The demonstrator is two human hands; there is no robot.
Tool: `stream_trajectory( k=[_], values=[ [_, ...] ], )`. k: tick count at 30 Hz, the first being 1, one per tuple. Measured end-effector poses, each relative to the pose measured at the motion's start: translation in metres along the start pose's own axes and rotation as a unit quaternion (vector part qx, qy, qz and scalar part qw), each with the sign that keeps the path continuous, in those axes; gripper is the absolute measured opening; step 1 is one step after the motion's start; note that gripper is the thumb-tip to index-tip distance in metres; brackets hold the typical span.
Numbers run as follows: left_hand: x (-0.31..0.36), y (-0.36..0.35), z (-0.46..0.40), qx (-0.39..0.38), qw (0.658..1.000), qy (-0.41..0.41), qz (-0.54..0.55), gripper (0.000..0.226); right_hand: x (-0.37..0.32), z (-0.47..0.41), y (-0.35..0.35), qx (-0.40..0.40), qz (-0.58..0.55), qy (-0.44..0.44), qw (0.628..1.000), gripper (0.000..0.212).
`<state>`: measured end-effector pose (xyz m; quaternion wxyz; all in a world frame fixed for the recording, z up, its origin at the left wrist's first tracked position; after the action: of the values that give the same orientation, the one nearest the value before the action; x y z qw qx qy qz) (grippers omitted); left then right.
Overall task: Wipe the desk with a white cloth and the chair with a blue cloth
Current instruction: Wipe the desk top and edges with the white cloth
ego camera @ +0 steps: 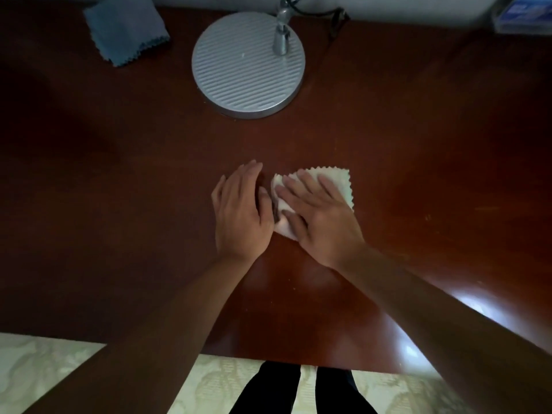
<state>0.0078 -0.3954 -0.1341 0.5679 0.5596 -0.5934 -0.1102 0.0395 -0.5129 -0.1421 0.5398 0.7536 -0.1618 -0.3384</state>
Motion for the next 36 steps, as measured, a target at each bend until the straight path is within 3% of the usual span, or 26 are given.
stream_trajectory(
  k=[7,14,17,25,29,33,36],
  values=[
    [0.0,-0.003,0.0,0.0,1.0,-0.009,-0.011,0.038,0.079,-0.097,0.004,0.025,0.045,-0.103,0.993,0.043],
    [0.0,-0.003,0.0,0.009,1.0,-0.022,-0.015,0.037,0.015,-0.02,0.001,0.041,0.001,-0.018,0.999,0.042],
    [0.001,-0.003,0.0,0.006,1.0,-0.02,-0.016,0.037,0.019,-0.023,0.002,0.028,-0.019,0.007,0.999,0.04],
    [0.002,0.004,0.001,0.026,1.0,-0.009,0.008,0.035,0.061,-0.103,-0.008,0.038,0.047,-0.073,0.996,0.045],
    [0.0,0.017,0.001,0.041,0.999,0.008,0.031,0.036,0.028,-0.045,-0.005,0.019,0.043,-0.03,0.998,0.047],
    [-0.016,0.05,0.028,0.071,0.995,0.018,-0.063,0.033,-0.055,0.083,-0.014,-0.046,0.028,0.065,0.996,0.054],
    [-0.029,0.065,0.065,0.046,0.996,0.018,-0.08,0.033,-0.074,0.125,-0.014,-0.057,0.004,0.096,0.994,0.049]
  ],
)
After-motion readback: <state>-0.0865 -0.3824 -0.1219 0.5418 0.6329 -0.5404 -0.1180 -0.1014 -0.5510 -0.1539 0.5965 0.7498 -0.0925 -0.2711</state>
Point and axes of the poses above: each hand's wrist, its own z-axis away from the middle knuckle, its own y-axis out of the back of the hand, x = y × z, the point moved 10 cm from there along -z, towards the middle knuckle, and after that the axes turned 11 degrees about x, right-handed, at the moved point
